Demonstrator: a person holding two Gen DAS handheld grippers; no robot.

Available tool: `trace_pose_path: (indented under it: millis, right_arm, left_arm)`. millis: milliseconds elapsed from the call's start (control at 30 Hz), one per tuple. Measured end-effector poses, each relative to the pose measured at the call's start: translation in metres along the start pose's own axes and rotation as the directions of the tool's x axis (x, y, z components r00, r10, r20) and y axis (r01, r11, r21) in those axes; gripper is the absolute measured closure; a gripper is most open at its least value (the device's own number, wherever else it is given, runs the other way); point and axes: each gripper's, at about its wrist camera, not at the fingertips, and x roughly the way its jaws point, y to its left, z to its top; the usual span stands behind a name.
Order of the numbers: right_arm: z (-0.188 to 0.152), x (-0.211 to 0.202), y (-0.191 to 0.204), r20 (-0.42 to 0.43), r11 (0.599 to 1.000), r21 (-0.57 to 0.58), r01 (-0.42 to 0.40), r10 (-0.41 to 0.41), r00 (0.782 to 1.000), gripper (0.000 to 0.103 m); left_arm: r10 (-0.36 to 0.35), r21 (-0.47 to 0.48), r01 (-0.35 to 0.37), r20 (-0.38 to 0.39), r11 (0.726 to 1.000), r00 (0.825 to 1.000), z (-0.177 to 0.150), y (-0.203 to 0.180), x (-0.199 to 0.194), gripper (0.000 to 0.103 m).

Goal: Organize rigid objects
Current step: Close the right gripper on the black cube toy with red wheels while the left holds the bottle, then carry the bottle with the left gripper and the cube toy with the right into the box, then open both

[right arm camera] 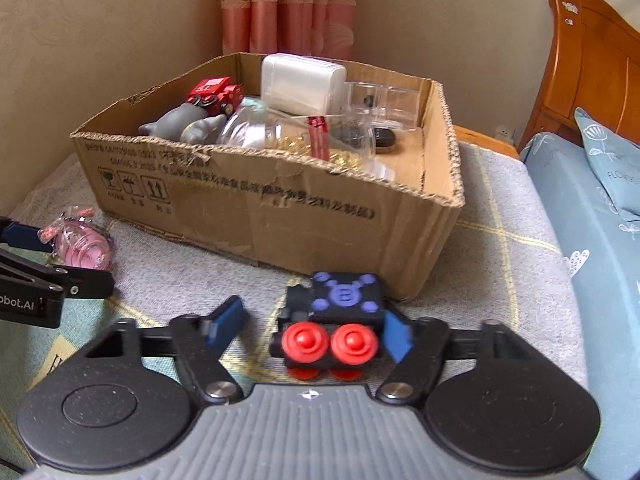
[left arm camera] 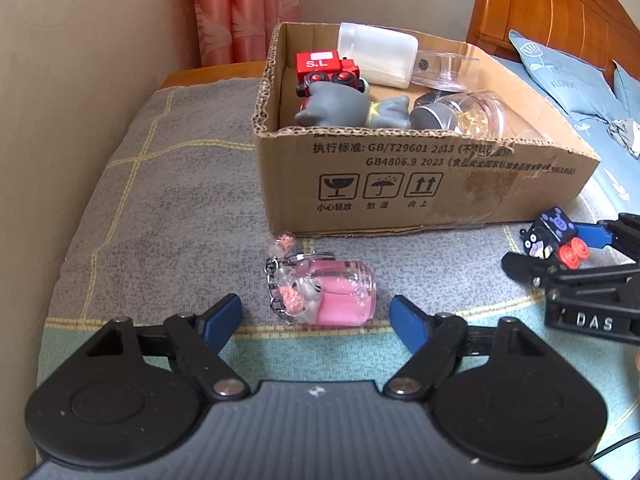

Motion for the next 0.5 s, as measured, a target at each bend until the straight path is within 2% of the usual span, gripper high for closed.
trace_pose_path:
  millis: [33, 100, 167, 333, 500]
  right_arm:
    - [0.001, 0.000, -0.001, -0.001, 1.000, 0.000, 0.007, -0.007, 1.000, 0.036]
    - [0.002, 0.000, -0.004, -0.005, 1.000, -0.001, 0.016, -0.016, 1.000, 0.045]
    - [0.003, 0.000, -0.007, -0.008, 1.000, -0.003, 0.012, -0.012, 1.000, 0.045]
    - [0.004, -0.009, -0.011, -0.014, 0.999, -0.027, -0.020, 0.019, 1.000, 0.047]
    - [0.008, -0.027, -0.016, -0.018, 0.996, -0.070, -0.051, 0.050, 0.999, 0.047]
  left_arm:
    - [-0.004, -0.004, 0.004, 0.001, 1.000, 1.000, 0.000, 0.001, -0.001, 0.029]
    - [-0.009, -0.009, 0.009, 0.000, 1.000, 1.000, 0.002, 0.001, -0.002, 0.046]
    - [-0.015, -0.003, 0.015, -0.003, 1.000, 1.000, 0.003, 0.001, -0.003, 0.053]
    - [-0.012, 0.037, 0.013, -0.025, 0.999, 1.000, 0.006, -0.001, -0.006, 0.053]
    - [-0.039, 0.080, 0.040, -0.018, 0.996, 0.999, 0.009, -0.004, -0.023, 0.053]
